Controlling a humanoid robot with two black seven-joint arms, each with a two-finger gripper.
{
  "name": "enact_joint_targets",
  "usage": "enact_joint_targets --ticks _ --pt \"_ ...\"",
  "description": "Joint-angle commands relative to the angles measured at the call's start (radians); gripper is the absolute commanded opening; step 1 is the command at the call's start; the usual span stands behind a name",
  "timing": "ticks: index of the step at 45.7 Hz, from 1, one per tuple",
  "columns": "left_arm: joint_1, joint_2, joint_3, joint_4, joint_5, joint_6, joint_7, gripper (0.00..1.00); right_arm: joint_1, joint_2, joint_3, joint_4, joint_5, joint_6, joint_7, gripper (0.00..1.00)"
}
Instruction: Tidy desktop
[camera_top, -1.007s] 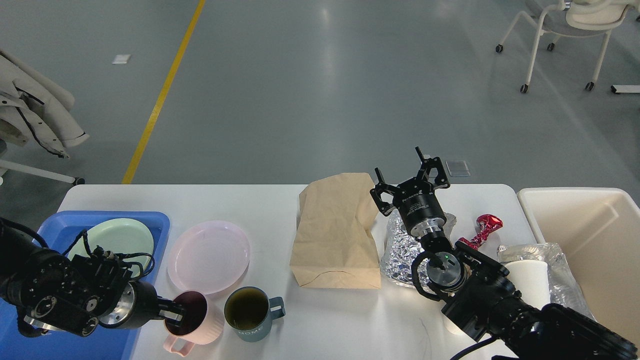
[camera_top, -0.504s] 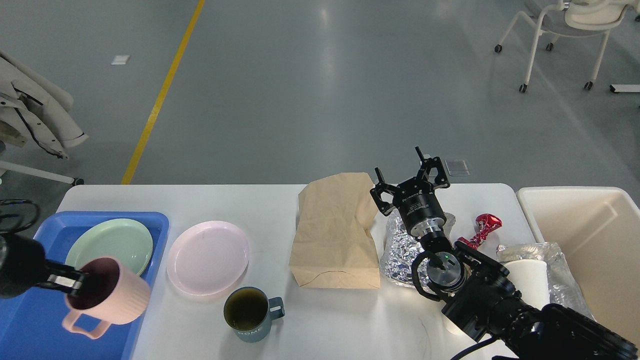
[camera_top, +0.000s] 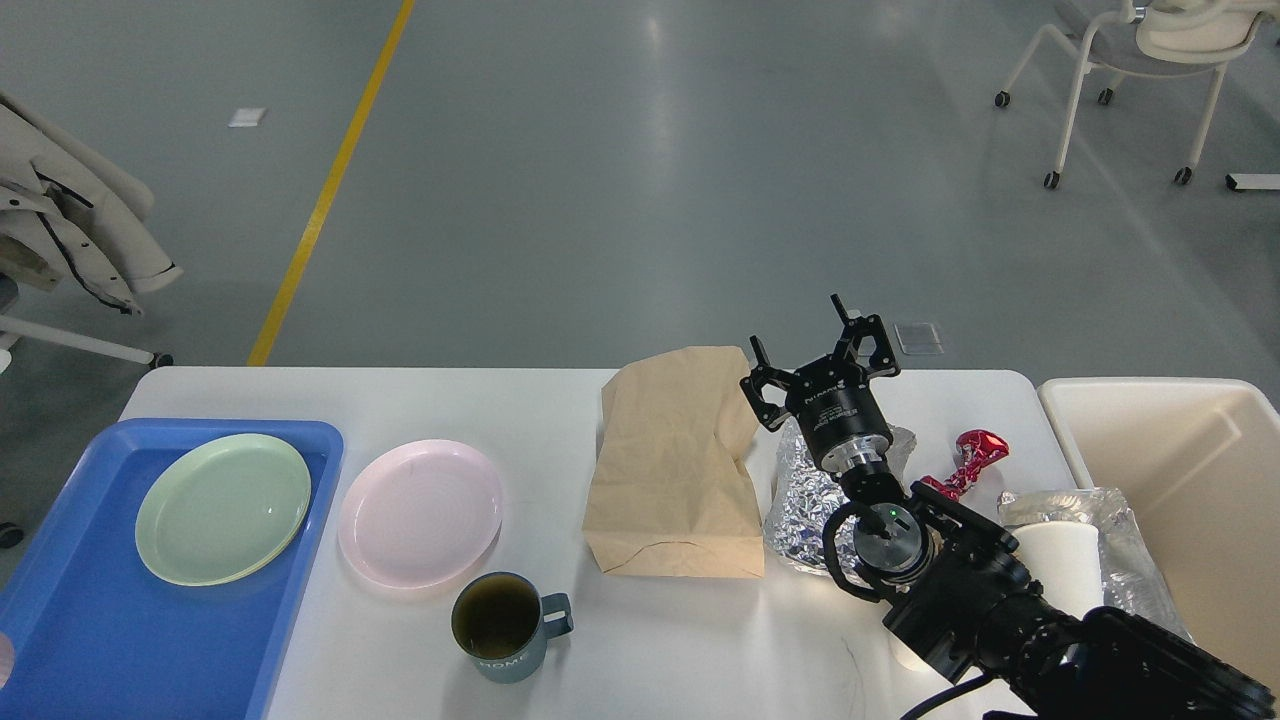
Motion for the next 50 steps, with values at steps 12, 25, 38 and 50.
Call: enact_joint_targets --ticks 12,25,38,50 --pt "0.455 -0.015 -0.425 0.241 -0.018 -0.013 0.017 0.00 0.000 0.000 -0.001 0.000 0.000 0.000 0.000 1.00" --pt "0.444 -0.046 -0.449 0.241 -0.023 -0.013 0.026 0.03 0.000 0.000 0.000 0.000 0.000 0.000 0.000 1.00" --pt "0.455 -0.049 -0.494 0.241 -0.028 -0.014 0.020 0.31 0.000 0.000 -0.001 0.000 0.000 0.000 0.000 1.00" --pt "0.432 -0.037 -0.492 0.230 -0.025 -0.054 -0.066 0.83 0.000 0.000 0.000 0.000 0.000 0.000 0.000 1.00"
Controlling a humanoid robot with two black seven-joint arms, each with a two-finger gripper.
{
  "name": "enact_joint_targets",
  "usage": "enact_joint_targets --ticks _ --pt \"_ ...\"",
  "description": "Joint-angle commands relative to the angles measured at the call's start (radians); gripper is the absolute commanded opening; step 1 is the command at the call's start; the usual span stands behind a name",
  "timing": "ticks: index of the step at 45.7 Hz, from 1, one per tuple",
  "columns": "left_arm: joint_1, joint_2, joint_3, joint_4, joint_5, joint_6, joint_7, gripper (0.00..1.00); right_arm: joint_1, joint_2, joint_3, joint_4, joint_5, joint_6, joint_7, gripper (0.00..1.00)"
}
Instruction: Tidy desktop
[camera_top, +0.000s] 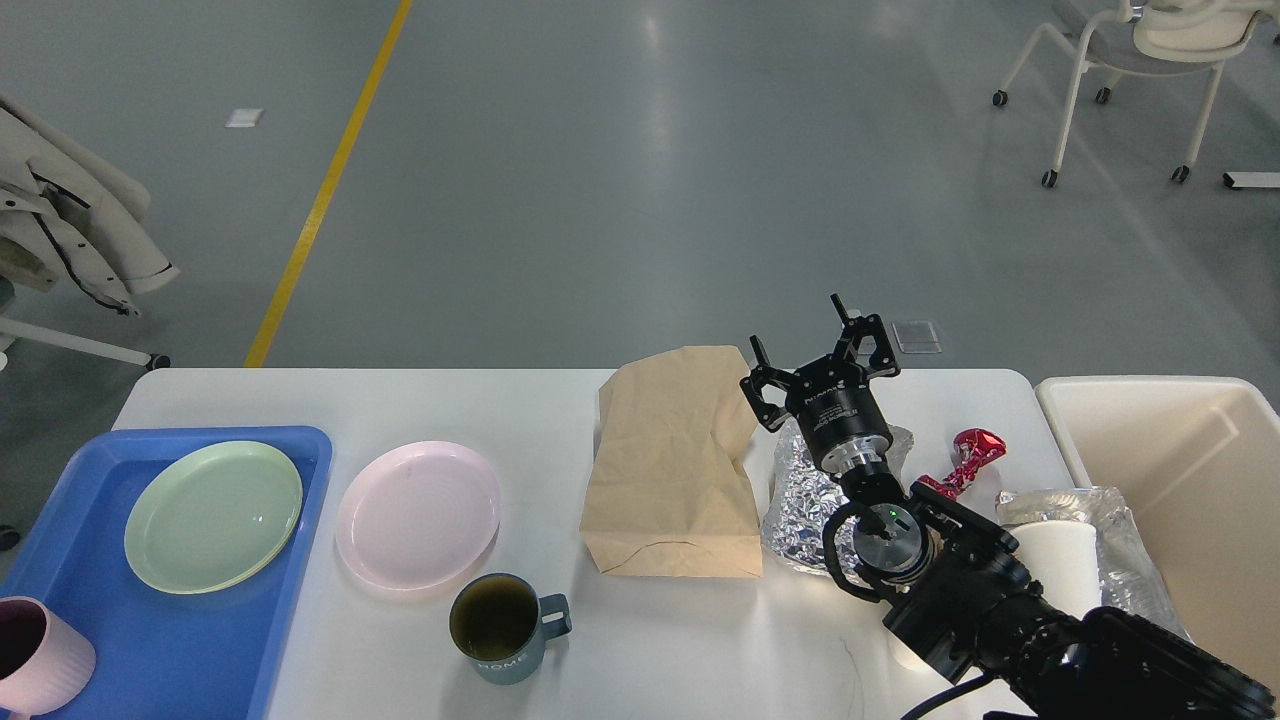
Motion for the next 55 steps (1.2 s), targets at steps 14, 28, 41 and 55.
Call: enact_joint_targets --ticks 14,28,41,55 --pt "-0.351 0.138 0.020 -0.007 0.069 -0.279 -0.249 0.94 0.000 0.000 0.001 0.000 0.000 0.000 0.000 1.00" --pt "-1.056 0.187 0.006 -0.007 0.253 -0.869 -0.294 0.94 0.000 0.000 -0.001 0.000 0.000 0.000 0.000 1.00" --pt "-1.424 0.008 -0.006 -0.300 0.078 -1.000 -0.113 0.94 0.000 0.000 -0.001 0.000 0.000 0.000 0.000 1.00" --pt "-1.323 -0.477 0.256 -0.744 -0.470 -0.454 0.076 0.94 -0.001 0.000 -0.001 -0.001 0.000 0.000 0.000 1.00"
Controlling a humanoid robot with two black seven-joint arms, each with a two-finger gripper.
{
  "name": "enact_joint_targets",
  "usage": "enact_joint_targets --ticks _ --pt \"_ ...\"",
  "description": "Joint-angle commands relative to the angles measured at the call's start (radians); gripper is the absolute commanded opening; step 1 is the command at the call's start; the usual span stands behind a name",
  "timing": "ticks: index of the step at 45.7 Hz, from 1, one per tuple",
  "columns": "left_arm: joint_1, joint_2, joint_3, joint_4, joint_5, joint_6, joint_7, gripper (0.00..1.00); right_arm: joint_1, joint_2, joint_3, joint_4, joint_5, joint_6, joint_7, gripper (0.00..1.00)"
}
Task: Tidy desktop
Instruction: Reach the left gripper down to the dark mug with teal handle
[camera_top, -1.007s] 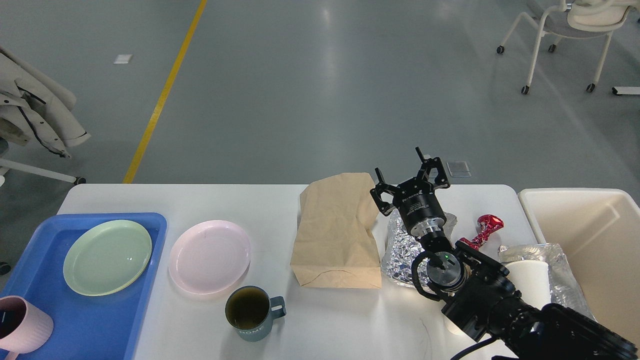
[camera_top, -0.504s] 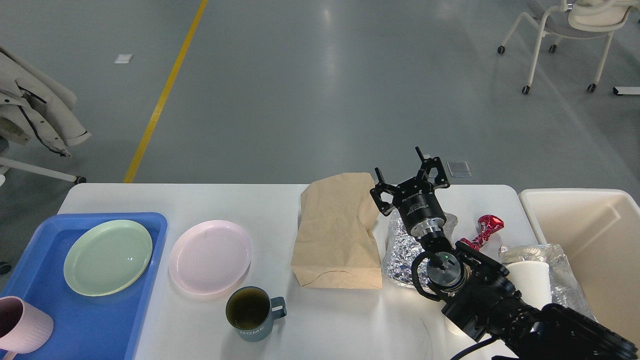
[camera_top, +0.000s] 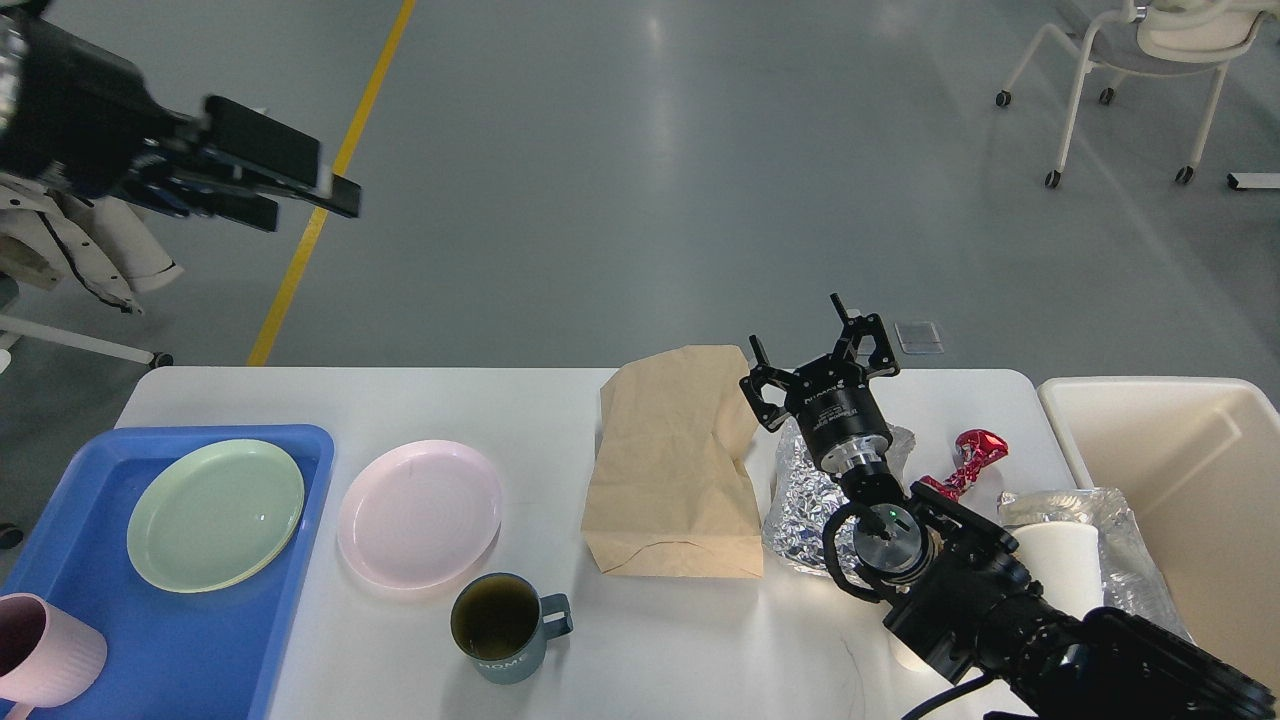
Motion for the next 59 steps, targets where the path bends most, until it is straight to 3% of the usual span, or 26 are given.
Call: enact_joint_targets --ticks 1,11,18,23,41,49,59 --pt "0.124 -0.203 0.022 -0.125 -0.096 0.205 0.023 0.94 -0.002 0.000 0.000 -0.002 0.000 0.000 0.000 1.00" --pt "0.349 -0.367 -0.091 -0.181 -0.102 0.364 0.178 0.94 -0.001 0.000 0.002 -0.002 0.000 0.000 0.000 1.00" --pt "0.437 -0.462 -0.099 -0.184 -0.102 0.410 0.211 0.94 -0.002 0.000 0.002 -0.002 0.000 0.000 0.000 1.00" --pt "0.483 -0.492 -0.110 -0.188 -0.102 0.421 0.258 0.94 -0.002 0.000 0.002 -0.002 0.000 -0.001 0.000 1.00" --pt "0.567 -0.516 -0.061 -0.127 -0.087 0.456 0.297 0.91 -0.002 0.000 0.002 -0.002 0.000 -0.001 0.000 1.00" --pt "0.624 -0.530 -0.025 -0.125 -0.078 0.508 0.300 0.88 -0.002 0.000 0.002 0.000 0.000 -0.001 0.000 1.00" --pt "0.665 -0.550 -0.012 -0.118 -0.075 0.544 0.309 0.78 -0.002 0.000 0.002 -0.002 0.000 -0.001 0.000 1.00"
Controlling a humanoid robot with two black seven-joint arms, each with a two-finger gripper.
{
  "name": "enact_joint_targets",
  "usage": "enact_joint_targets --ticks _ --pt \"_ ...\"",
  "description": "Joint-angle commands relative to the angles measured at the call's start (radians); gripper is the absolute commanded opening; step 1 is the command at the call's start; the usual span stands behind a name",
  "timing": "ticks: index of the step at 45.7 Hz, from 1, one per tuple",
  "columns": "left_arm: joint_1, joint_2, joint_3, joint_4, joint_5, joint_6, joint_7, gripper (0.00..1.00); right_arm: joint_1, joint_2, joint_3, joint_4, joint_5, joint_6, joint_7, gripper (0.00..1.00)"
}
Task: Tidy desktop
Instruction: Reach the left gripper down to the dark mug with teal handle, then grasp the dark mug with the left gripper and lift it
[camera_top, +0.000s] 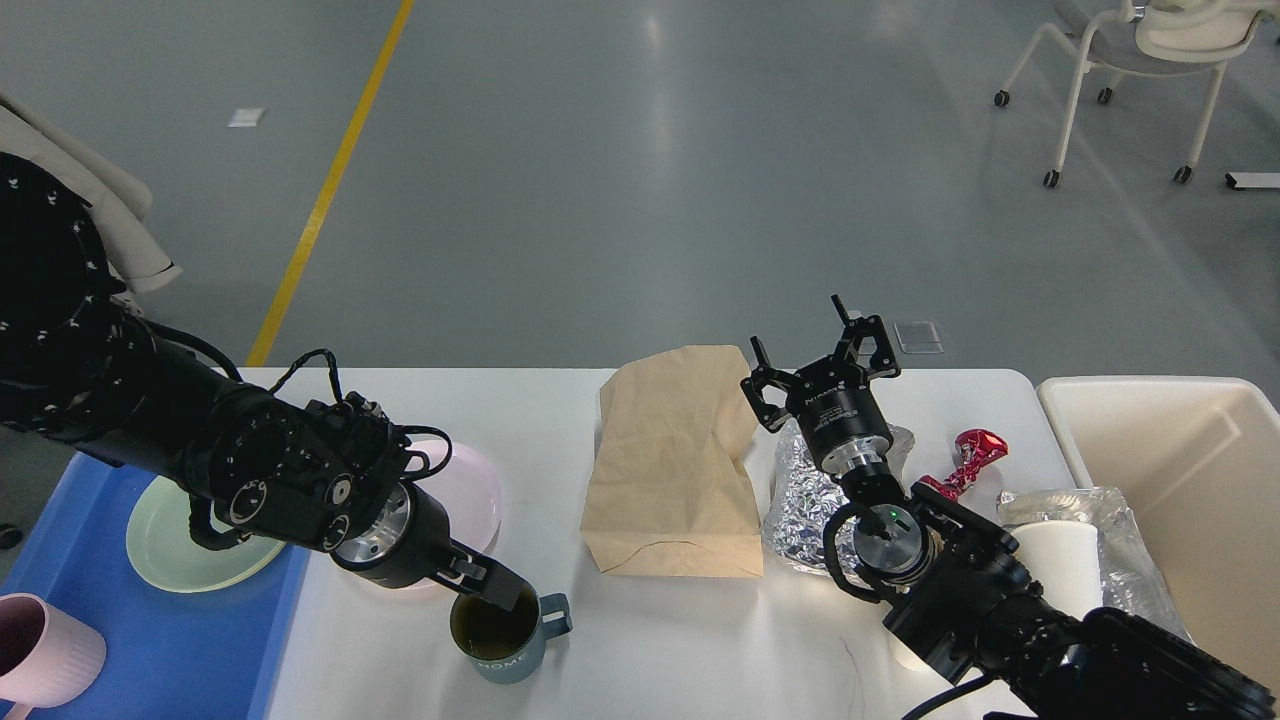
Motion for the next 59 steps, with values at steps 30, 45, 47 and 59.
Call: enact_joint_targets --ticks 30,45,47,59 --pt "0.185 -0.088 0.054 0.108 0.003 0.111 0.019 0.10 0.002 0.000 0.000 0.001 0.000 0.001 0.000 1.00" --pt "0.079 -0.021 0.045 0.035 0.014 0.092 -0.015 0.00 0.002 0.000 0.000 0.001 0.000 -0.001 0.000 1.00" --pt "0.028 -0.002 0.043 0.007 0.016 0.076 -0.026 0.00 0.002 0.000 0.000 0.001 0.000 0.001 0.000 1.00" --pt "-0.405 0.240 0.036 -0.056 0.028 -0.260 -0.101 0.00 0.000 0.000 0.000 0.001 0.000 0.001 0.000 1.00"
